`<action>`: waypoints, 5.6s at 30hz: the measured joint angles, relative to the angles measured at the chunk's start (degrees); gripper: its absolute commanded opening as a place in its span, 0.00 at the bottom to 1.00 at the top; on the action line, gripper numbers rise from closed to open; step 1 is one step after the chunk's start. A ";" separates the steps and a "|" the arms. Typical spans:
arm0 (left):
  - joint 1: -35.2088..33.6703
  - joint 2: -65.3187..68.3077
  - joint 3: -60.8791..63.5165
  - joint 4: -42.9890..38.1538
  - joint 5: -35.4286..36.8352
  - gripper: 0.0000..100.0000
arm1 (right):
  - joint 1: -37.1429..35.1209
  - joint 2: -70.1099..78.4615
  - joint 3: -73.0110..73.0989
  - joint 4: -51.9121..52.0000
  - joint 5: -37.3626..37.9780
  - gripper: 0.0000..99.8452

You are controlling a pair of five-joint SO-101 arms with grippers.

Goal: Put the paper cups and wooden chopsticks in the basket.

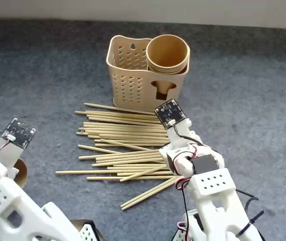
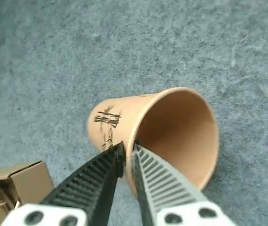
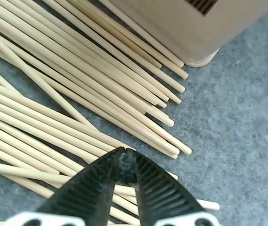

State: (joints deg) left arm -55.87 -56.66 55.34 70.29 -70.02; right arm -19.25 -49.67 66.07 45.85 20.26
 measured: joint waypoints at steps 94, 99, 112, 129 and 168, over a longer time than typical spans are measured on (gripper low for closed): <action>77.54 60.48 -88.09 -3.25 72.09 0.19 | 17.23 0.09 4.75 -14.68 -16.26 0.01; 73.85 61.89 -88.09 -6.51 72.70 0.19 | 17.23 0.09 4.75 -14.68 -16.26 0.01; 67.78 63.21 -88.09 -7.65 81.58 0.19 | 17.23 0.09 4.75 -14.68 -16.26 0.01; 70.24 63.21 -88.09 -1.32 80.88 0.09 | 17.23 0.09 4.75 -14.68 -16.26 0.01; 75.69 47.03 -77.80 14.33 67.16 0.09 | 24.09 0.09 4.75 -14.68 -16.26 0.01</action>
State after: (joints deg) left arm 19.82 -9.63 -22.46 84.62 -2.86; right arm 4.84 -49.58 70.81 31.16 4.00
